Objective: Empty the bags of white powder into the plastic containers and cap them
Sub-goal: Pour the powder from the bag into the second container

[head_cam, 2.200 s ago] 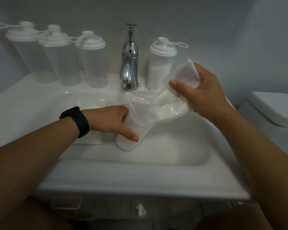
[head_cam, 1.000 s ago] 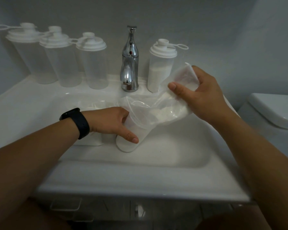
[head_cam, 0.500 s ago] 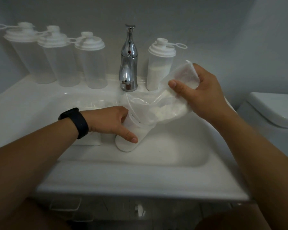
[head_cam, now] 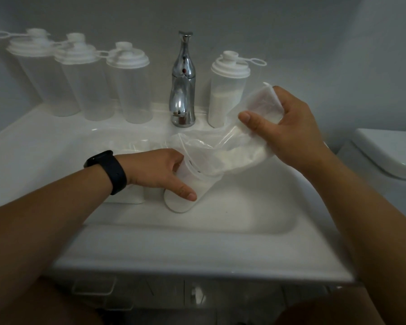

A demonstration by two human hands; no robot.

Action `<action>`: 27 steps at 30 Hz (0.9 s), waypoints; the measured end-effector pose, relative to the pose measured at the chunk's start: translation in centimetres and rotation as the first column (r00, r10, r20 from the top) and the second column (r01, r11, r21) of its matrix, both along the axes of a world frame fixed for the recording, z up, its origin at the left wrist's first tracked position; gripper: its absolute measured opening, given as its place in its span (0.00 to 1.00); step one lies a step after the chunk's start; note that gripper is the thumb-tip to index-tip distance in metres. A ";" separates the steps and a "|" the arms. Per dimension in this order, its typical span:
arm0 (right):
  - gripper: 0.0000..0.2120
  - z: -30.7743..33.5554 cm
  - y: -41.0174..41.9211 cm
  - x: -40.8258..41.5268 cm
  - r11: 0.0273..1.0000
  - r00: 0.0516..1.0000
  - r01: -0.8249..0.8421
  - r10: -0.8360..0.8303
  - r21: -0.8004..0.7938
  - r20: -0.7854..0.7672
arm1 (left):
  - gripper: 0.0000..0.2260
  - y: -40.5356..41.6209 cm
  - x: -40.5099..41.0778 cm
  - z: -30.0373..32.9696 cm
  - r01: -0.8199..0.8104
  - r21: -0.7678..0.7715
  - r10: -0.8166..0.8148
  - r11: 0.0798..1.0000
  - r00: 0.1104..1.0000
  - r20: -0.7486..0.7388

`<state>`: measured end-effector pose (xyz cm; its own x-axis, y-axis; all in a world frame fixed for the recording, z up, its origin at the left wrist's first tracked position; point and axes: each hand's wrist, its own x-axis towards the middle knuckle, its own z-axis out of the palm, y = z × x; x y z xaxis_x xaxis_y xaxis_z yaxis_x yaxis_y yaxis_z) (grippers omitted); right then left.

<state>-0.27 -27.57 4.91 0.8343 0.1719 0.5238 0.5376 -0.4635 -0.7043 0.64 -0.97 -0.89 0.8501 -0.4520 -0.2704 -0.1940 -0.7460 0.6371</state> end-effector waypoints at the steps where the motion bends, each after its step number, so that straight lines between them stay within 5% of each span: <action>1: 0.12 0.0 0.1 0.0 1.000 1.000 0.000 0.000 -0.002 -0.005 | 0.27 0.0 -0.1 0.0 -0.004 -0.003 0.004 1.000 1.000 0.006; 13: 0.11 -0.1 0.0 0.0 1.000 1.000 0.000 0.000 0.015 -0.001 | 0.24 0.0 0.0 0.1 -0.008 0.009 0.008 1.000 1.000 0.004; 16: 0.12 -0.1 0.1 -0.1 1.000 1.000 -0.010 0.010 0.011 0.001 | 0.13 0.0 0.4 -0.1 -0.007 0.010 0.007 1.000 1.000 -0.010; 27: 0.11 -0.1 0.1 0.0 1.000 1.000 -0.007 0.008 -0.011 0.022 | 0.14 0.1 0.1 0.0 0.001 0.029 -0.001 1.000 1.000 -0.019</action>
